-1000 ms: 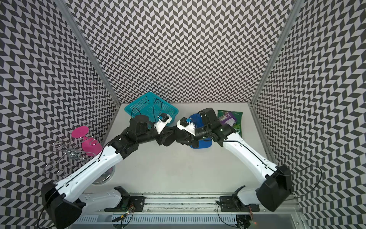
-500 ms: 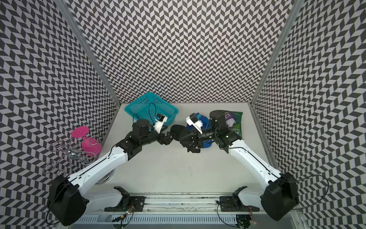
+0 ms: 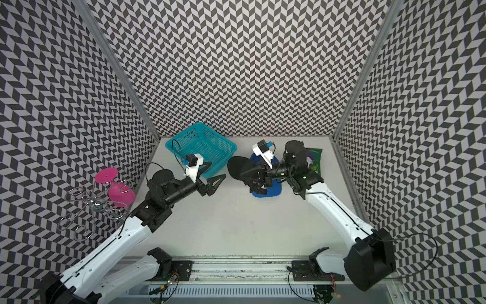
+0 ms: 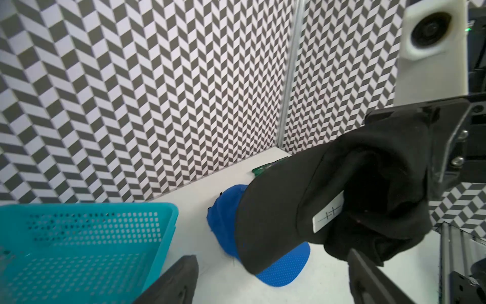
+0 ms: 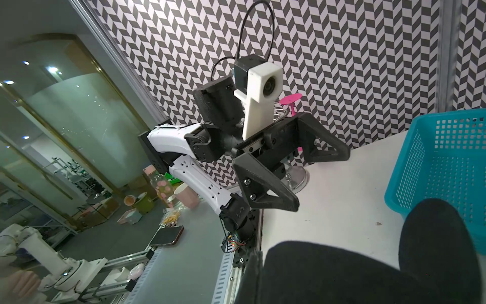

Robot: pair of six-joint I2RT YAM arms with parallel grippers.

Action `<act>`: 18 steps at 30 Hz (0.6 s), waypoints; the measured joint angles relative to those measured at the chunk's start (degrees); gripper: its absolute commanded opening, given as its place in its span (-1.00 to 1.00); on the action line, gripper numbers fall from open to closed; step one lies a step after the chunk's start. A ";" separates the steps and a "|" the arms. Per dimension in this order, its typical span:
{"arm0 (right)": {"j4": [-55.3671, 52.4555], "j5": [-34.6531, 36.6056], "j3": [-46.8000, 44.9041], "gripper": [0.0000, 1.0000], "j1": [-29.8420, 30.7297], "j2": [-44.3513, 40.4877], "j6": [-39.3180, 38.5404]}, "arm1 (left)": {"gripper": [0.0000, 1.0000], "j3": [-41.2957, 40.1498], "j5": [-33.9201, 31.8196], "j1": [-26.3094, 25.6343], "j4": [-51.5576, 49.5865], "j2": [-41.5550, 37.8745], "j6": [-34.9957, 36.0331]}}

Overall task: Turn the baseball cap inside out
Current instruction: Turn over the baseball cap.

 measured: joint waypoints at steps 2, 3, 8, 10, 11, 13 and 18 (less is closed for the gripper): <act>0.63 -0.72 0.66 -0.96 0.00 0.00 1.40 | 0.65 1.57 2.25 -0.85 1.75 4.33 0.46; 1.14 -1.01 0.92 -0.96 0.00 -0.02 2.01 | 0.67 2.21 2.84 -1.51 2.36 6.08 0.72; 2.01 -1.77 2.23 -0.96 0.00 -0.04 4.44 | 0.83 4.50 3.96 -6.84 5.27 11.58 3.15; 2.38 -2.12 2.34 -0.96 0.00 -0.07 5.11 | 0.88 5.03 3.93 -8.39 6.97 12.13 3.69; 2.58 -2.29 2.34 -0.96 0.00 -0.09 5.53 | 0.88 5.33 3.50 -8.83 7.54 12.31 3.89; 3.39 -2.67 2.34 -0.96 0.00 -0.09 6.40 | 0.87 5.86 1.73 -9.75 9.18 12.79 4.66; 5.29 -3.80 2.36 -0.96 -0.02 -0.09 9.01 | 0.72 6.25 -2.49 -10.47 13.55 14.64 5.90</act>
